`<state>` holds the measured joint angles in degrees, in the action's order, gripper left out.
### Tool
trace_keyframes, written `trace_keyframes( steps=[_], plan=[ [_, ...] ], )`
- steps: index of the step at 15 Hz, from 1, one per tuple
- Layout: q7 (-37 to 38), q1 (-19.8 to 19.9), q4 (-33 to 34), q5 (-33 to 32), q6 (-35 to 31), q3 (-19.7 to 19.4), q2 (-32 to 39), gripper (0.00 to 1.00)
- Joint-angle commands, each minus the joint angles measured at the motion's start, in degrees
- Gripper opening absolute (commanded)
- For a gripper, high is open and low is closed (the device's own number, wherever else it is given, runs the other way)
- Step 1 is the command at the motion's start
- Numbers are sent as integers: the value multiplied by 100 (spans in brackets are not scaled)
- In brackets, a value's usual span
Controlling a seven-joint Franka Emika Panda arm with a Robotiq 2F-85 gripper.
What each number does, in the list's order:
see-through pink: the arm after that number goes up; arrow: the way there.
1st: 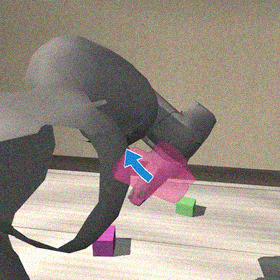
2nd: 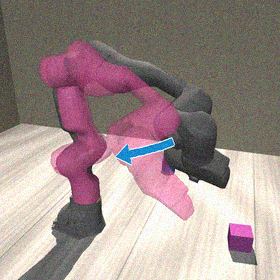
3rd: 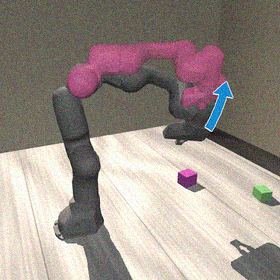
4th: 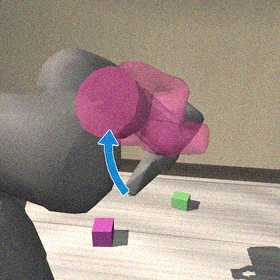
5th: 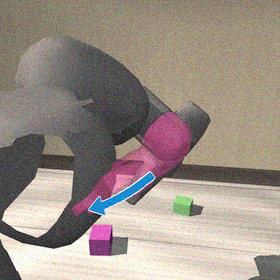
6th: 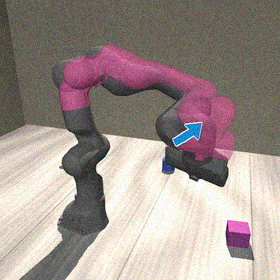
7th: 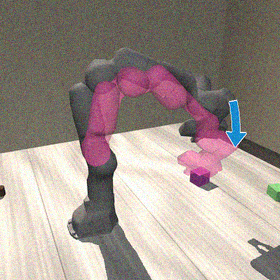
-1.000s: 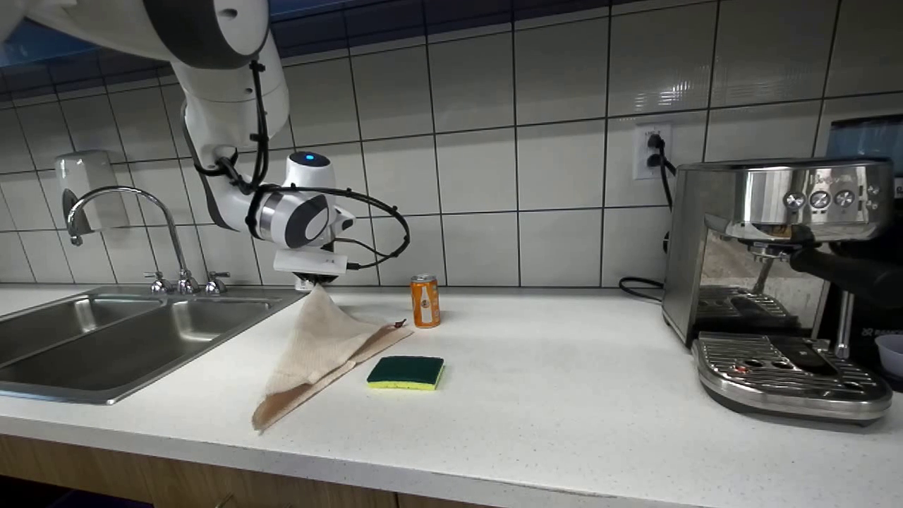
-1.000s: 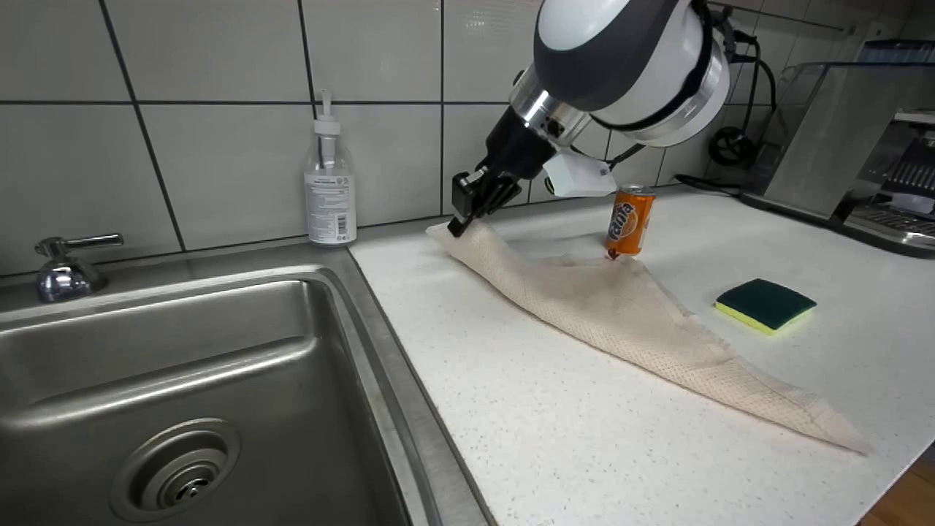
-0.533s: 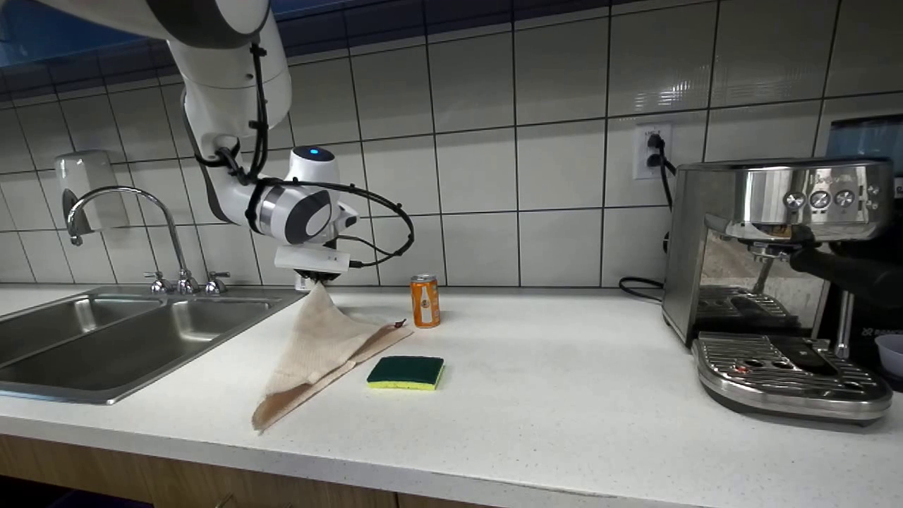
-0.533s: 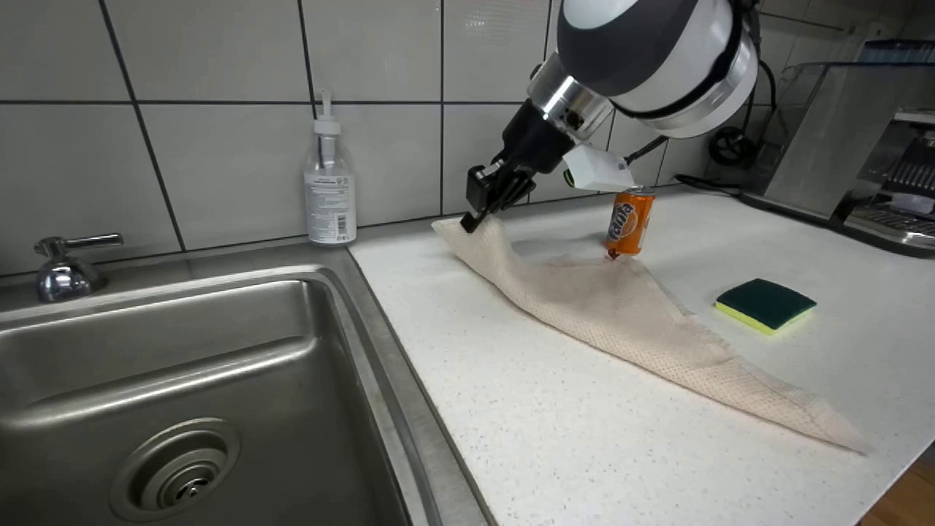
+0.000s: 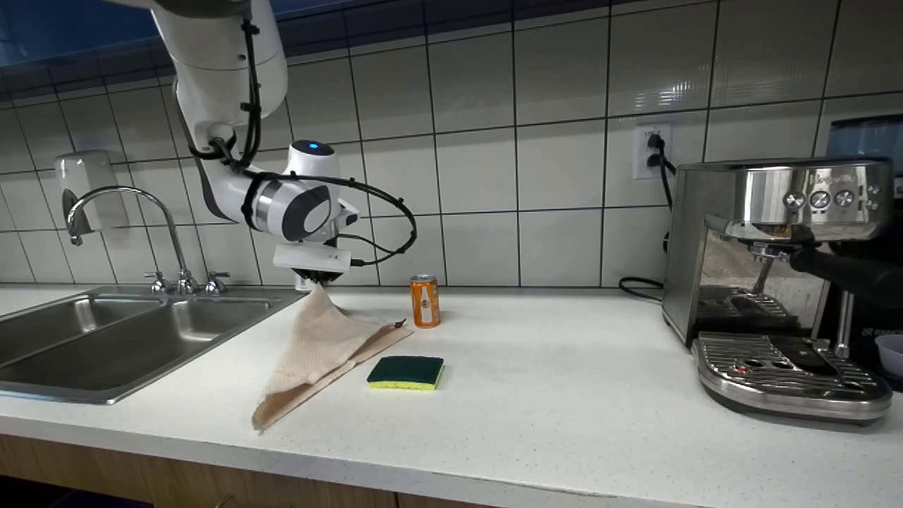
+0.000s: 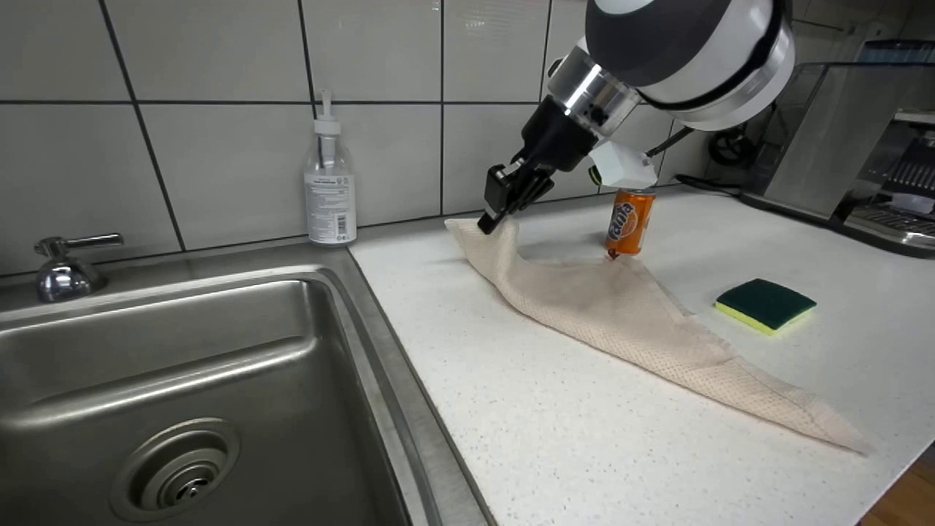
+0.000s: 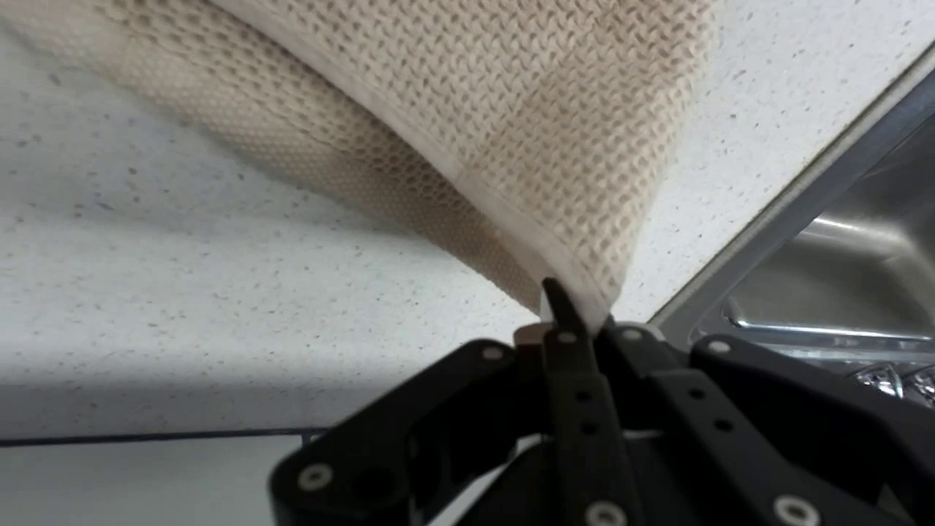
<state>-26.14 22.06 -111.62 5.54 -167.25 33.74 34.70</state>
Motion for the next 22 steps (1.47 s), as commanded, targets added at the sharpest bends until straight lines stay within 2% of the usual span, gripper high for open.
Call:
trace_keyframes(
  steps=[1,4,17,22],
  plan=[
    [-173,144,-398,146,159,8,-467,1],
    [-207,223,-536,220,186,40,-619,1],
    [-556,738,-924,1217,241,607,-976,1],
    [-639,814,-1004,1439,288,642,-1118,1]
  ],
)
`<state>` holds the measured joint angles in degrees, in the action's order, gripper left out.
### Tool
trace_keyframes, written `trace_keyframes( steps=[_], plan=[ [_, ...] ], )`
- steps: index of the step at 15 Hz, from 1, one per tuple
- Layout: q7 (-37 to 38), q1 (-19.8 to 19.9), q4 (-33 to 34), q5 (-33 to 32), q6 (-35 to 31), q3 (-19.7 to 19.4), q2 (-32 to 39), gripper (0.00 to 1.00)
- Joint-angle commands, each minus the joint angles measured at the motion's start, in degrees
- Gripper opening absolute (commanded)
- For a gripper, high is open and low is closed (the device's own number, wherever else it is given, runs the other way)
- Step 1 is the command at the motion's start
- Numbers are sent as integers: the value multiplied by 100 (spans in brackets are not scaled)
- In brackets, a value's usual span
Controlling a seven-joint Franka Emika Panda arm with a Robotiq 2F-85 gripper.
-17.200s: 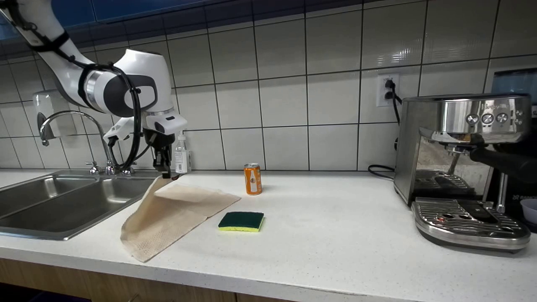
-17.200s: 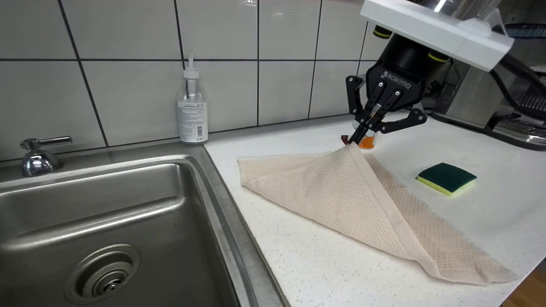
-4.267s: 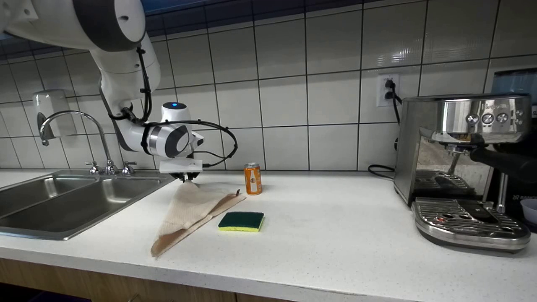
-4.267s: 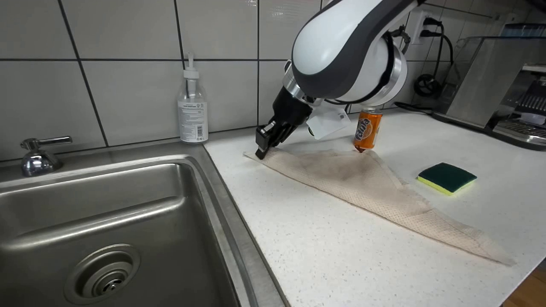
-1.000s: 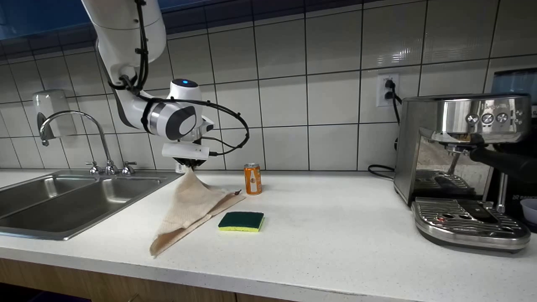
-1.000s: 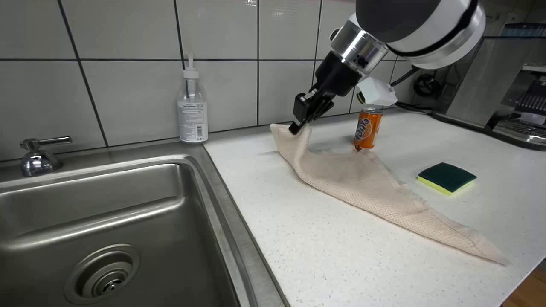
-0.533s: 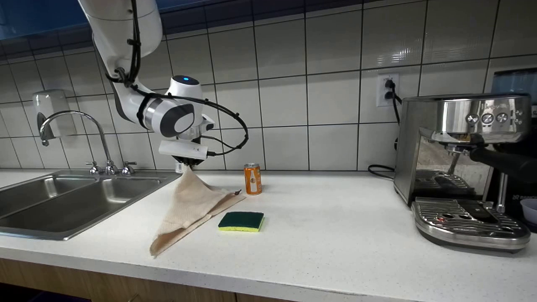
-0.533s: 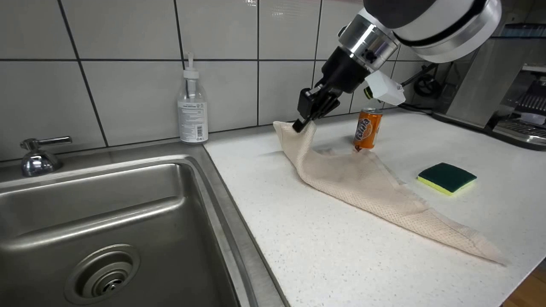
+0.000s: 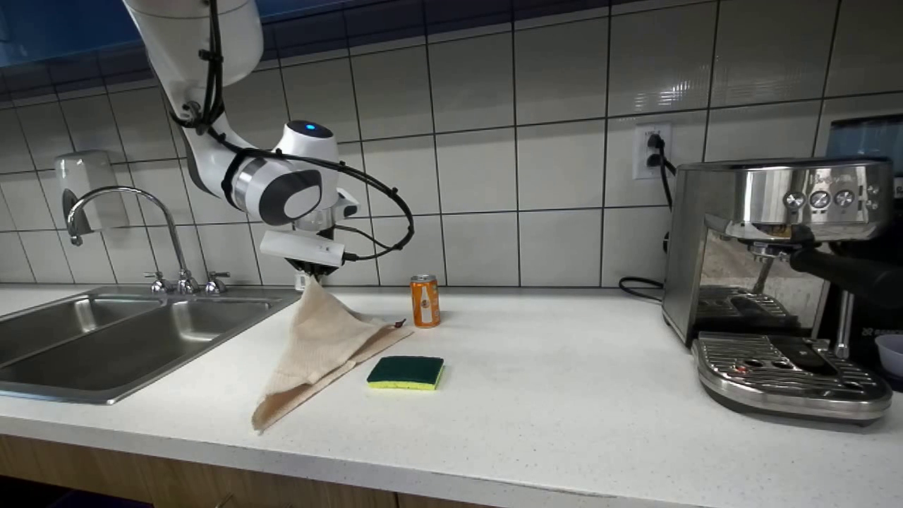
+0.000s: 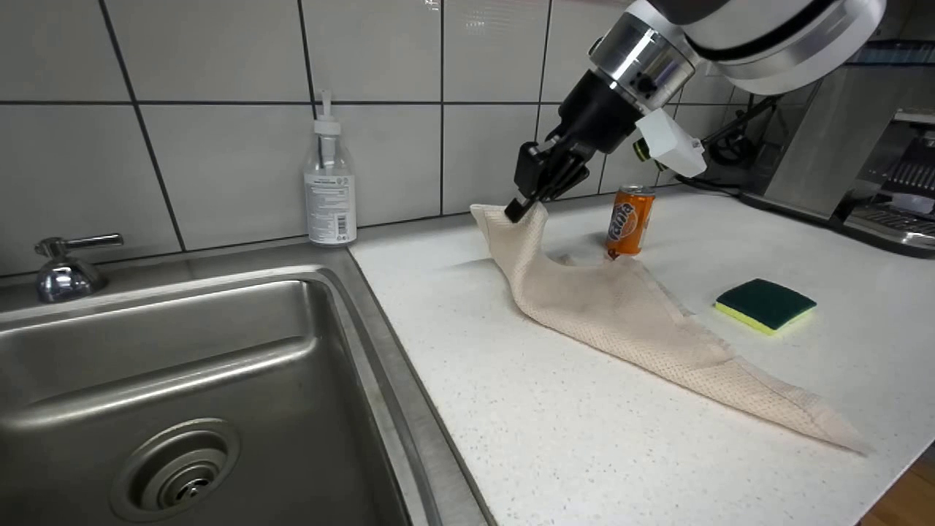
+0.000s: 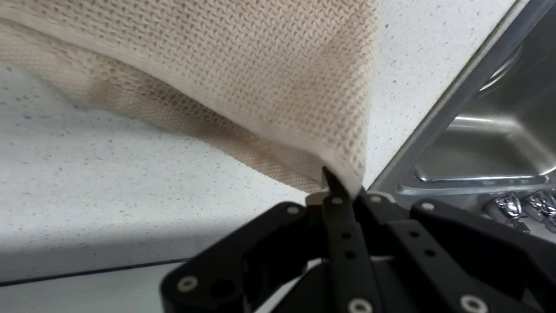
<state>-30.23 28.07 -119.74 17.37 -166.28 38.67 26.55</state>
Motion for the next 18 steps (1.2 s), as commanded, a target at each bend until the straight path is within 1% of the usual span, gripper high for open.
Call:
trace_keyframes(
  steps=[1,6,11,15,18],
  plan=[
    [-248,225,-208,299,195,146,-333,1],
    [-390,295,-273,513,242,152,-455,1],
    [-753,367,-360,892,342,187,-632,1],
    [-1199,330,-317,1199,629,93,-746,1],
    [-1445,183,-304,1438,914,-135,-843,1]
  ],
)
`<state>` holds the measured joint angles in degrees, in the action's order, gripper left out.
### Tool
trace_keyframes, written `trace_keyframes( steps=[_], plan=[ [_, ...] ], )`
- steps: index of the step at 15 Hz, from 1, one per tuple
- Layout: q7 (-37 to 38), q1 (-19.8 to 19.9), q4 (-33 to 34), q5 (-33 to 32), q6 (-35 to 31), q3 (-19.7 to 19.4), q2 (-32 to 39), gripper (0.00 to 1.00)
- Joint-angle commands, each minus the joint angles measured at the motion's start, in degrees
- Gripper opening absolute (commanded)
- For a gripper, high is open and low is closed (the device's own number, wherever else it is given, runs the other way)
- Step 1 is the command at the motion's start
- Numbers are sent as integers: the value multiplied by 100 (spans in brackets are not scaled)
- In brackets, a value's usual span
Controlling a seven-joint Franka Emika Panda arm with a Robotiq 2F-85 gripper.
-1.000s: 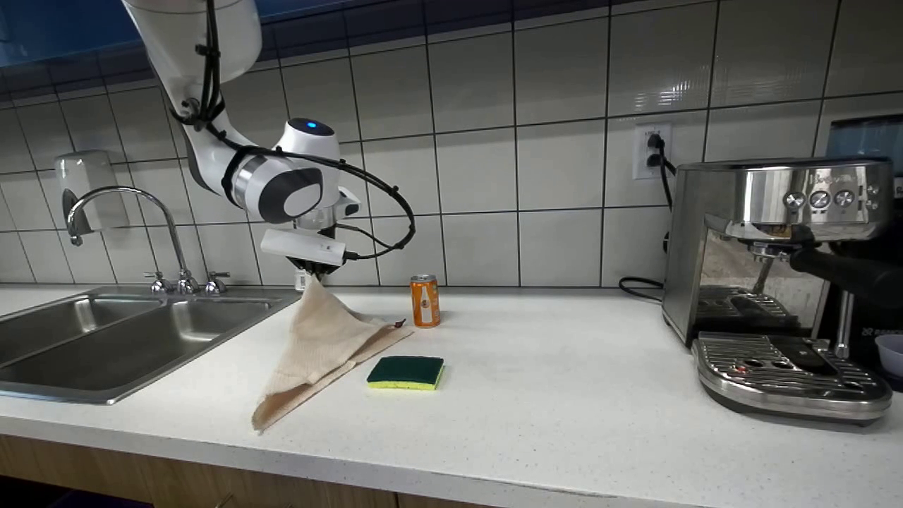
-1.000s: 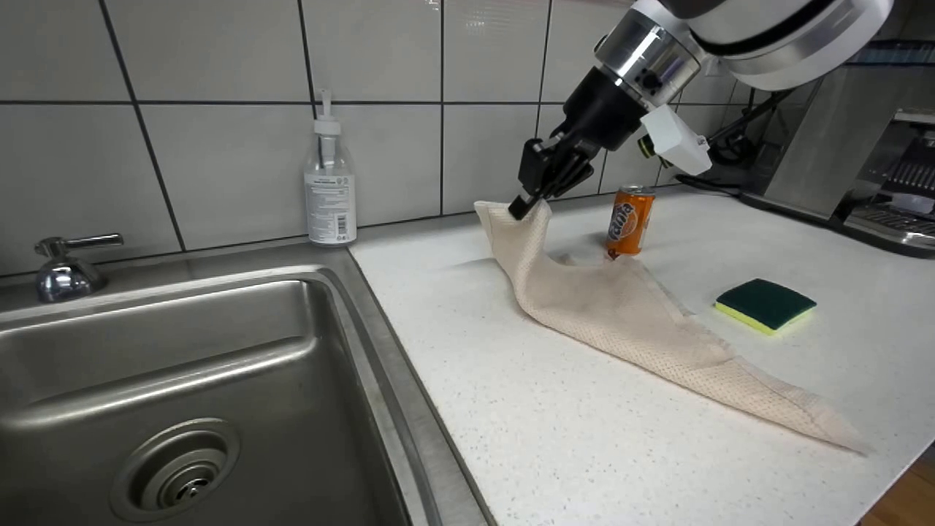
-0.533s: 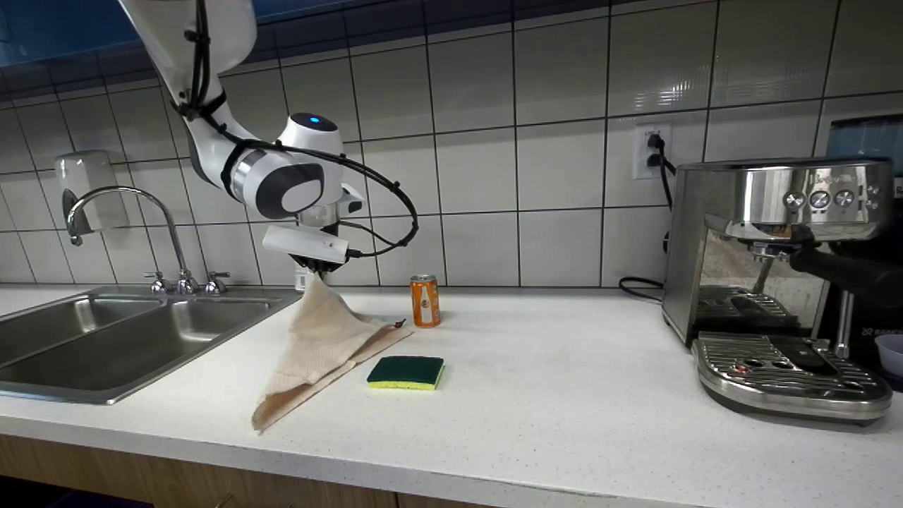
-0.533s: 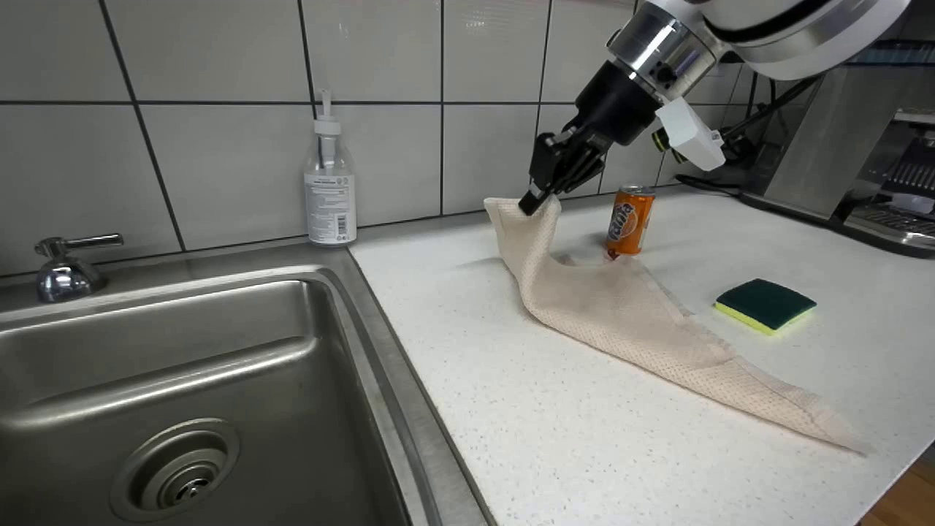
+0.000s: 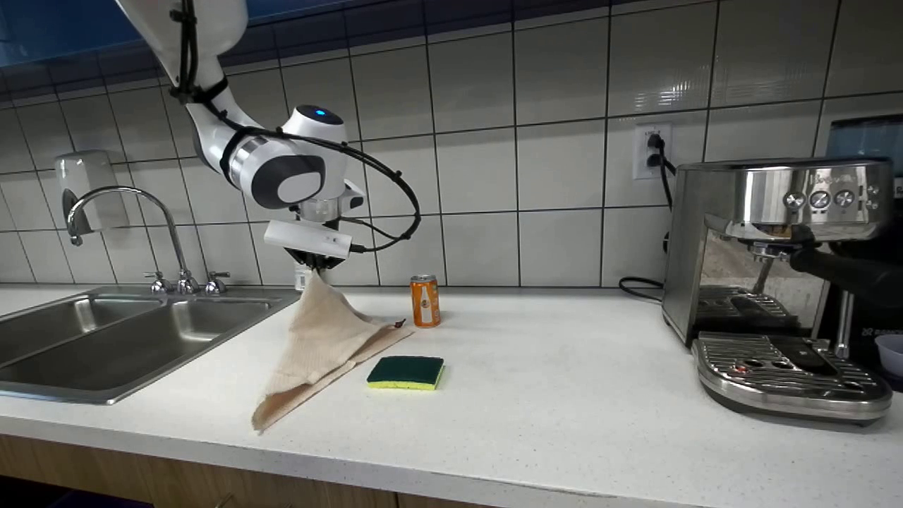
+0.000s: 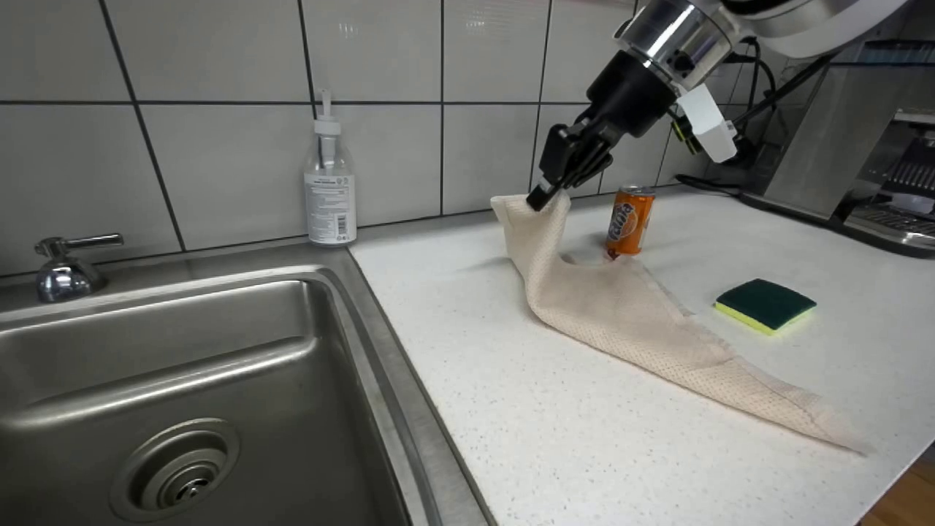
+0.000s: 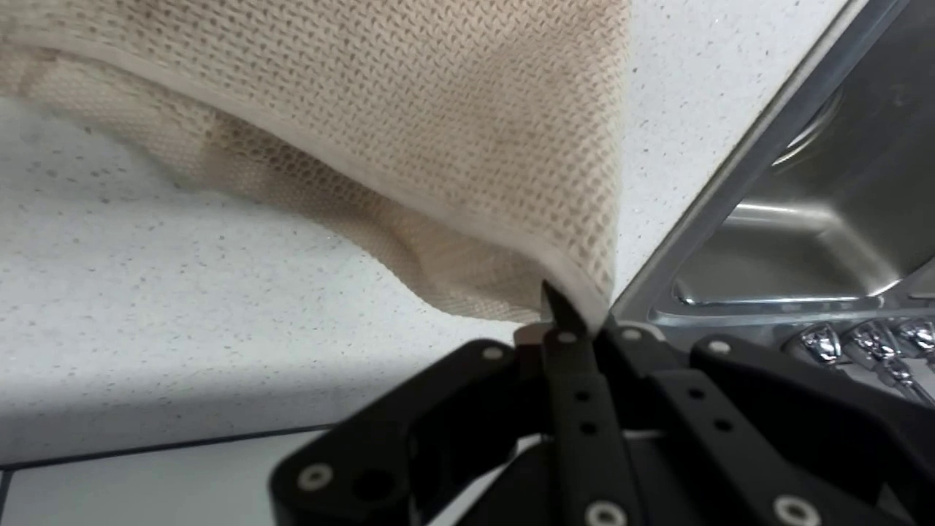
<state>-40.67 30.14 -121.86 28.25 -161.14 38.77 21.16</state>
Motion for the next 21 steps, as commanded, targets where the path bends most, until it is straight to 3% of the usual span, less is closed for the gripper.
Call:
trace_keyframes(
  steps=[1,6,11,16,21],
  plan=[
    [-478,-66,-119,468,475,-227,-349,1],
    [-752,-451,-348,1149,747,-804,-685,1],
    [-1012,-1220,-571,1738,959,-1672,-1060,1],
    [-928,-1909,-747,1793,1140,-2399,-1321,1],
    [-873,-2300,-1003,1567,1414,-2890,-1556,1]
  ],
)
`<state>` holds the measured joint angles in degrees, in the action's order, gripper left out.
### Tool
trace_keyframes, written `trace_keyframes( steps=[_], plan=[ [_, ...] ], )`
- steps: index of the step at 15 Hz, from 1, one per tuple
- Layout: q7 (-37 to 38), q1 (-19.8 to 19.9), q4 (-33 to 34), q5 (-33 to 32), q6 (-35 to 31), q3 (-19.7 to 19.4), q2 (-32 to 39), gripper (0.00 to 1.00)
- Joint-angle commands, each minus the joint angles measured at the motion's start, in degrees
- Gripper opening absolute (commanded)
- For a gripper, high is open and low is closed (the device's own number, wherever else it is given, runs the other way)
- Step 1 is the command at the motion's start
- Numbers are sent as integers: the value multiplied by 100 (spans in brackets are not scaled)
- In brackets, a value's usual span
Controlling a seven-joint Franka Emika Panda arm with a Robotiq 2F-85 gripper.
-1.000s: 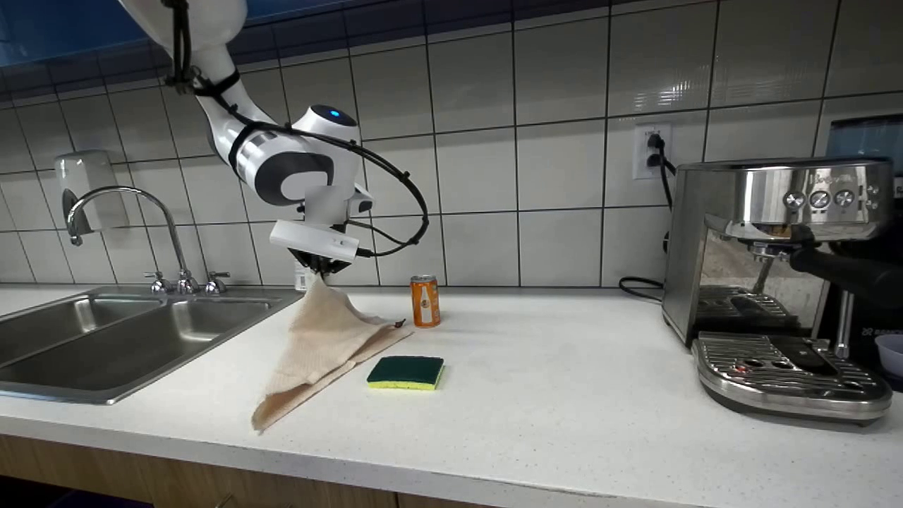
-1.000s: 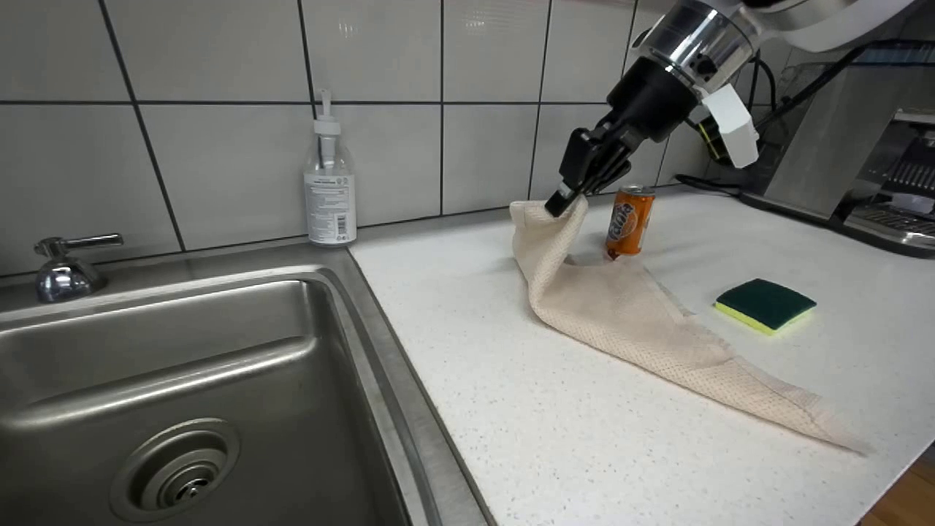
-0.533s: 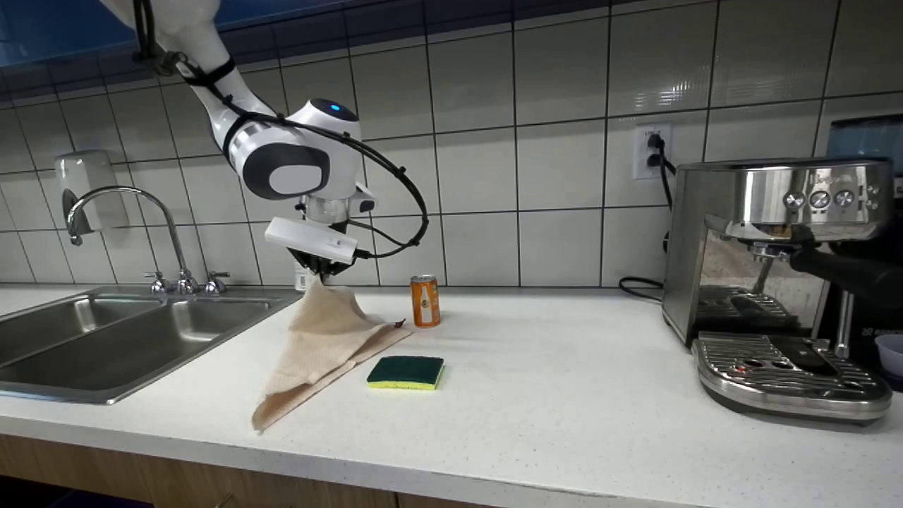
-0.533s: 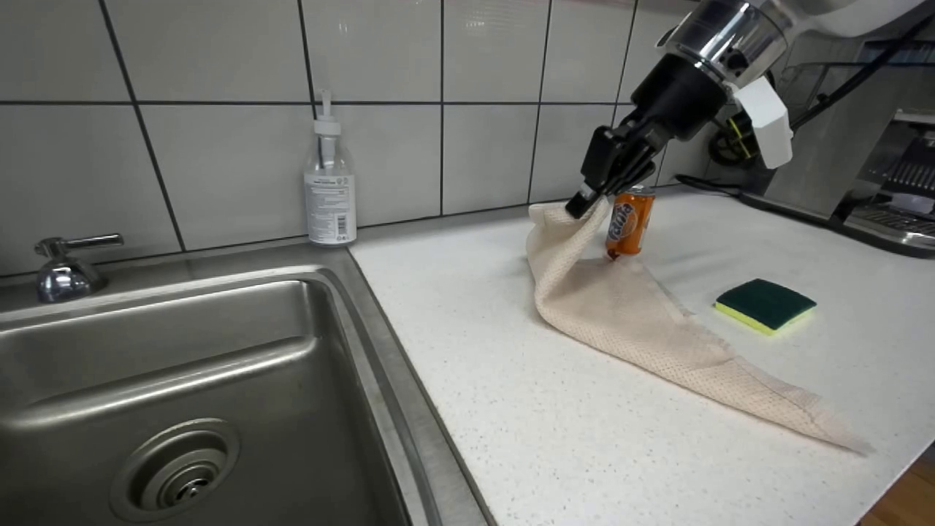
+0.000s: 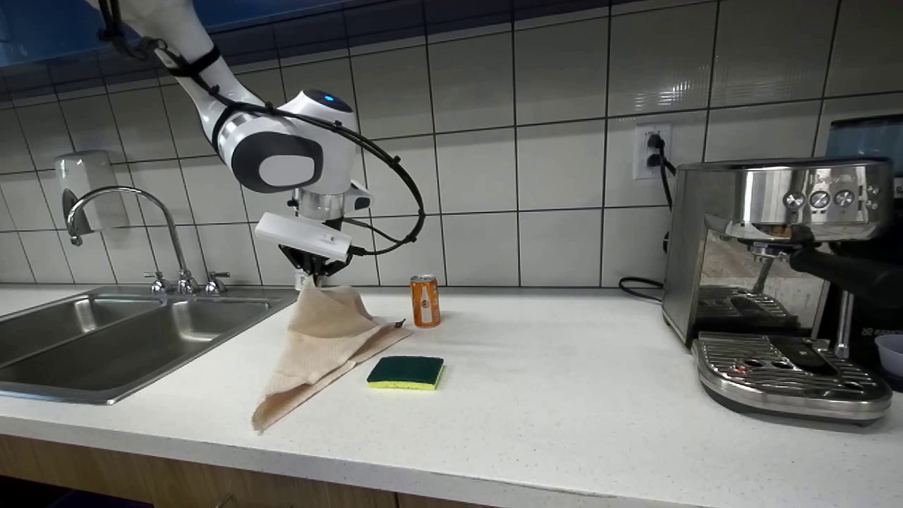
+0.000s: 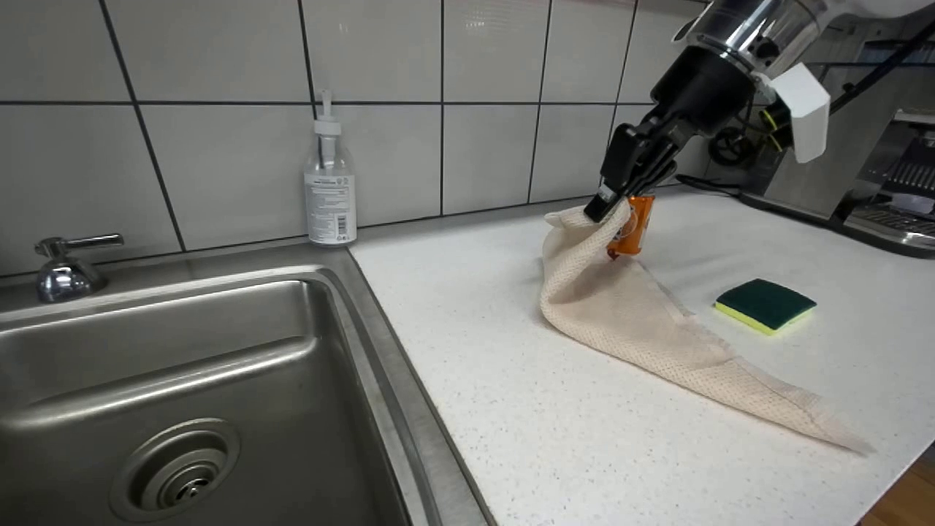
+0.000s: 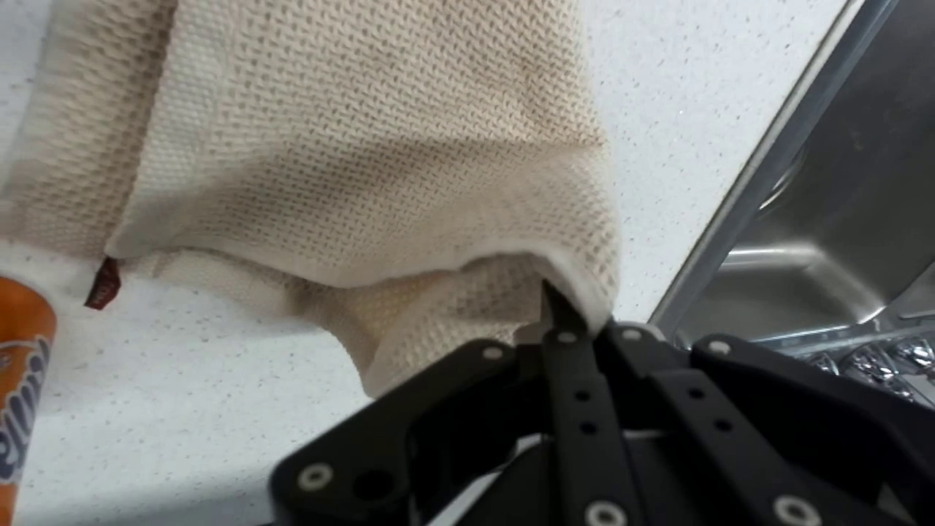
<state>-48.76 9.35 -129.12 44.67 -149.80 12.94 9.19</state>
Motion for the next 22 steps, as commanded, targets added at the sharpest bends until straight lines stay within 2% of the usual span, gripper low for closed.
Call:
trace_keyframes(
  steps=[1,8,22],
  plan=[
    [-62,-273,-323,-113,334,-380,-405,1],
    [-81,-493,-684,-227,478,-745,-739,1],
    [-126,-743,-1414,-417,501,-1126,-1373,1]
  ],
)
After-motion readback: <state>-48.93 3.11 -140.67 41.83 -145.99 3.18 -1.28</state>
